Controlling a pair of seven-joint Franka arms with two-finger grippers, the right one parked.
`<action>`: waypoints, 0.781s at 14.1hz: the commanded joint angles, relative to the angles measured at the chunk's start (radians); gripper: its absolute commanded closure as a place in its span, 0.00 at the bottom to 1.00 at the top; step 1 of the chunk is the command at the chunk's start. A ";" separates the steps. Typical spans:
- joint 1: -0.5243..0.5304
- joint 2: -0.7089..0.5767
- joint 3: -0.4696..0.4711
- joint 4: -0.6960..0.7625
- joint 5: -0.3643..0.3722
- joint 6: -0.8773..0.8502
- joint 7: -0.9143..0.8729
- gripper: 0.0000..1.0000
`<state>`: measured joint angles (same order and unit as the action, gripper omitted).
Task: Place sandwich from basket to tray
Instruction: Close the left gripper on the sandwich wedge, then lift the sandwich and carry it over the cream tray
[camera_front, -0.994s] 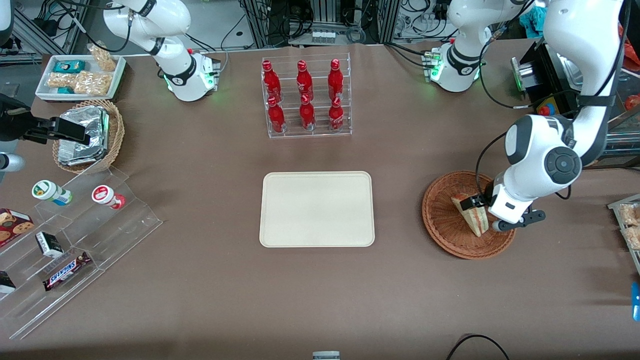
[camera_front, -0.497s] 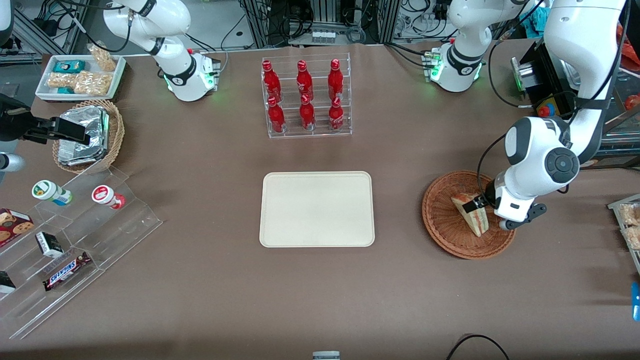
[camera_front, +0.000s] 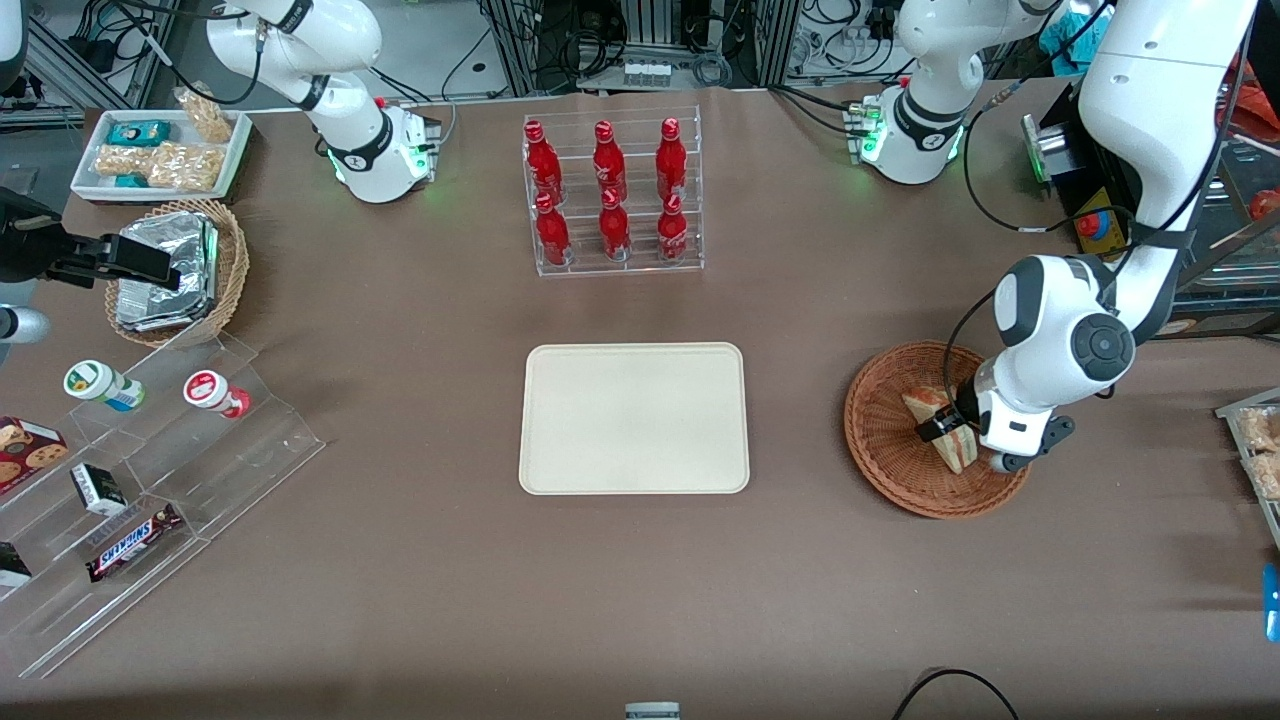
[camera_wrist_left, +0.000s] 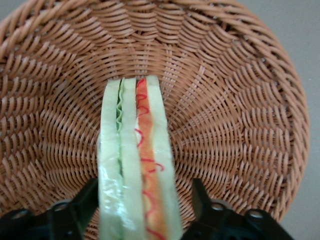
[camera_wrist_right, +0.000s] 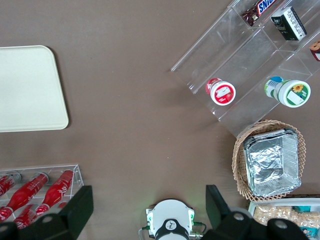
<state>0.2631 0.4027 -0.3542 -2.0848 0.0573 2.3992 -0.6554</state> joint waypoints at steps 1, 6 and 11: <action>0.008 0.001 -0.005 0.015 0.012 -0.023 -0.012 0.93; -0.020 -0.031 -0.020 0.139 0.018 -0.216 0.025 0.95; -0.308 -0.022 -0.022 0.265 0.016 -0.316 -0.041 0.95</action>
<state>0.0796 0.3692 -0.3862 -1.8507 0.0621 2.1076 -0.6500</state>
